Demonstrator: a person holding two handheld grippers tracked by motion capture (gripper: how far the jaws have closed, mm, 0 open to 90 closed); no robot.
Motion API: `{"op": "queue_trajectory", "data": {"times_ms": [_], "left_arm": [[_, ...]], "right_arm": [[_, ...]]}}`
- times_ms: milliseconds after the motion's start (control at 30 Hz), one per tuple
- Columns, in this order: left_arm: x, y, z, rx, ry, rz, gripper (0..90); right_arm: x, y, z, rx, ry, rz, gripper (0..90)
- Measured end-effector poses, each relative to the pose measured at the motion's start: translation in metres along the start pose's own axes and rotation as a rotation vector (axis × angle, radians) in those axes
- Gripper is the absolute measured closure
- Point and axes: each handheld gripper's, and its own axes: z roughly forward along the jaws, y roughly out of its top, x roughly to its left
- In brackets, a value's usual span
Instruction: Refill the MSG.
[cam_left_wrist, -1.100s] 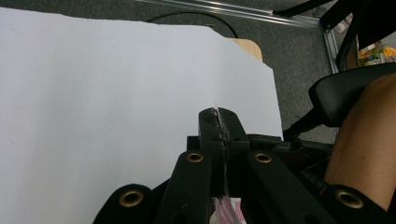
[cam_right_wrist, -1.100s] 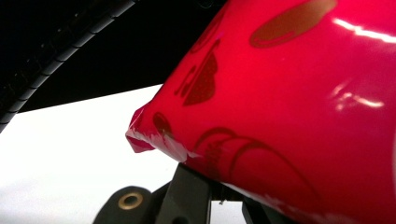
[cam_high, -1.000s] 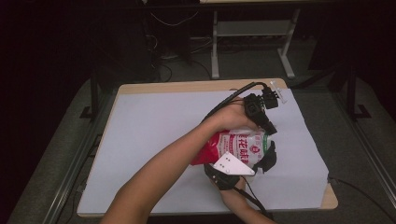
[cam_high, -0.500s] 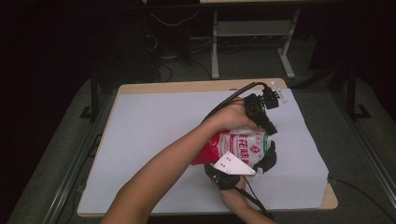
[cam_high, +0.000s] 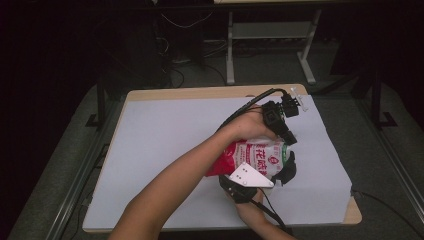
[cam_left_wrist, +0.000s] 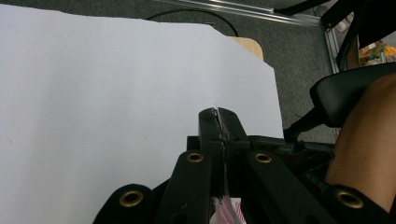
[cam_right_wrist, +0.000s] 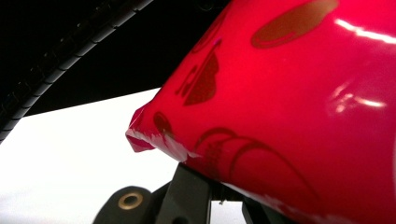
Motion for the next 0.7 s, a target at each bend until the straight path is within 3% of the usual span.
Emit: {"op": "queue_trajectory", "data": {"times_ms": [700], "left_arm": [[0.0022,-0.0007,0.0033,0.008,0.008,-0.012,89.8]], "right_arm": [[-0.0003,0.0,0.0001,-0.002,0.005,0.005,90.0]]}}
